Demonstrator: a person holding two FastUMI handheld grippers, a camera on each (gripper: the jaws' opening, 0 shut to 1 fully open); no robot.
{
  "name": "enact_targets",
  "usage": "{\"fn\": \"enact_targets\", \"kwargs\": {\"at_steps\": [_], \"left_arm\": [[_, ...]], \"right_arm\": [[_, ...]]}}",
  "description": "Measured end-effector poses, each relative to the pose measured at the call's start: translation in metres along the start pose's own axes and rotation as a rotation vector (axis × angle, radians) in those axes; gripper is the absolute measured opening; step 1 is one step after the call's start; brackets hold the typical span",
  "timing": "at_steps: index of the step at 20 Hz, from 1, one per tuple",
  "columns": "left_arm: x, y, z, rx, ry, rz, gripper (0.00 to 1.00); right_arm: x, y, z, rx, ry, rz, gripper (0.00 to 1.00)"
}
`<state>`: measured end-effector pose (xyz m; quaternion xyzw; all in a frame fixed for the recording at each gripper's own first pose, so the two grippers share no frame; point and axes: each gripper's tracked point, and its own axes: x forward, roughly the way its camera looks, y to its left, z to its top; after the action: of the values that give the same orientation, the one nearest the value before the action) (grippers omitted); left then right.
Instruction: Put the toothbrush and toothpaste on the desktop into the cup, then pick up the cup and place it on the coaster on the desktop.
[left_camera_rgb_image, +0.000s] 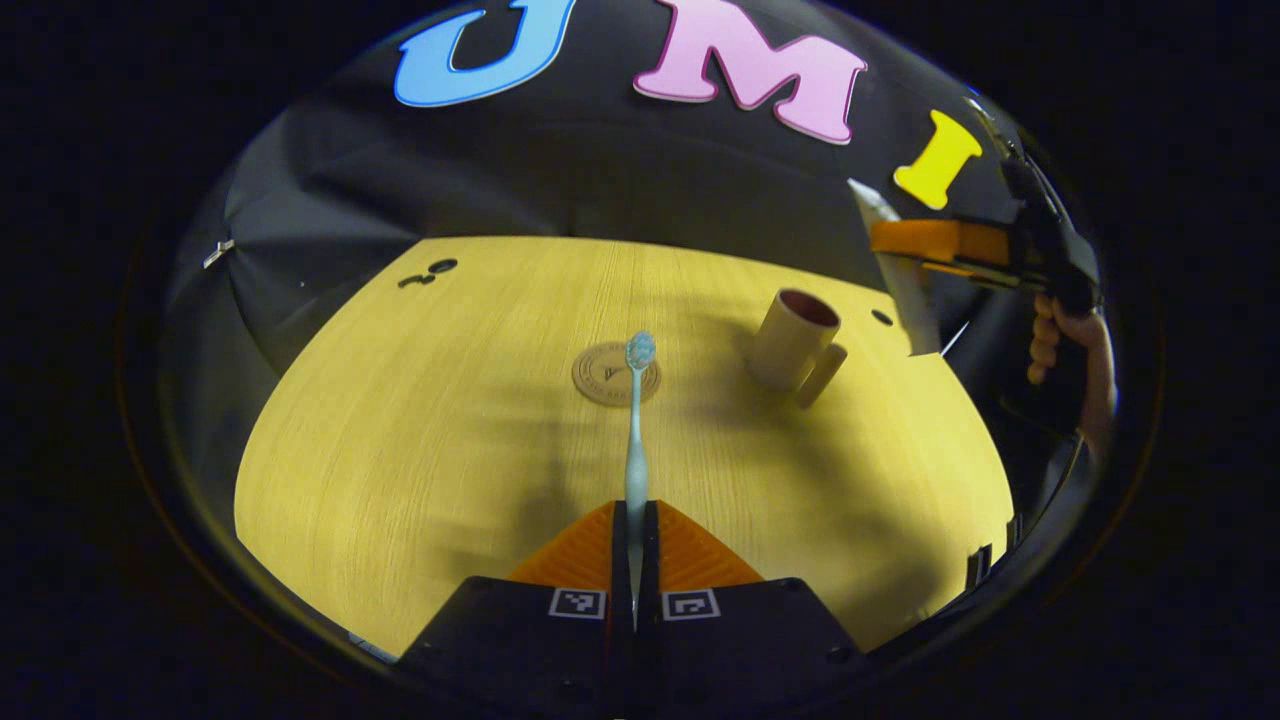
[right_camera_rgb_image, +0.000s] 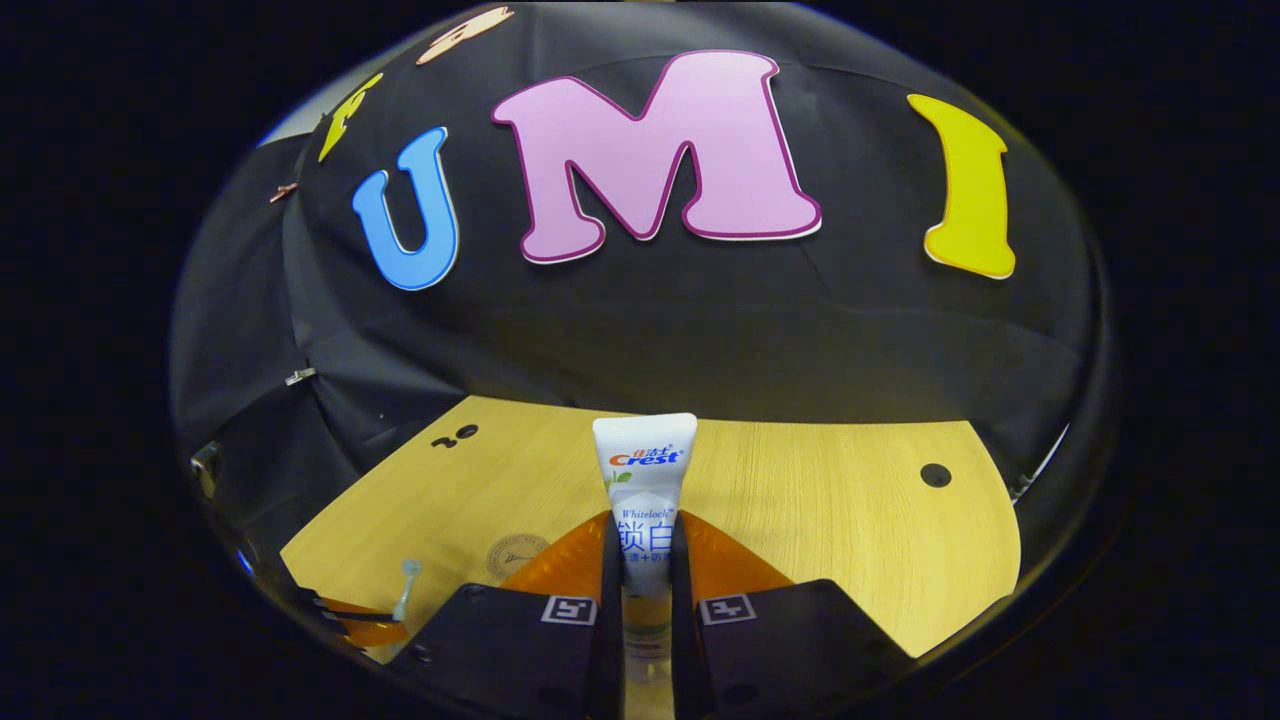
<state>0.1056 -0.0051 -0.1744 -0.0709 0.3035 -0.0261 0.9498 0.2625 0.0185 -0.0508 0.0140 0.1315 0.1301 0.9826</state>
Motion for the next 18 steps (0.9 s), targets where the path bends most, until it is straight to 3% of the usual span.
{"fn": "enact_targets", "kwargs": {"at_steps": [7, 8, 9, 18], "left_arm": [[-0.014, -0.026, 0.026, 0.019, -0.132, -0.064, 0.07], [-0.017, -0.029, 0.027, 0.018, -0.134, -0.064, 0.02], [-0.019, -0.032, 0.027, 0.018, -0.138, -0.066, 0.06], [-0.042, -0.043, 0.055, -0.052, -0.22, -0.074, 0.07]], "right_arm": [[0.042, -0.004, 0.034, 0.009, -0.187, -0.008, 0.22], [0.048, -0.006, 0.038, 0.005, -0.212, -0.009, 0.22], [0.054, -0.007, 0.038, 0.004, -0.226, -0.009, 0.22], [0.093, -0.017, -0.002, 0.005, -0.202, -0.017, 0.22]]}}
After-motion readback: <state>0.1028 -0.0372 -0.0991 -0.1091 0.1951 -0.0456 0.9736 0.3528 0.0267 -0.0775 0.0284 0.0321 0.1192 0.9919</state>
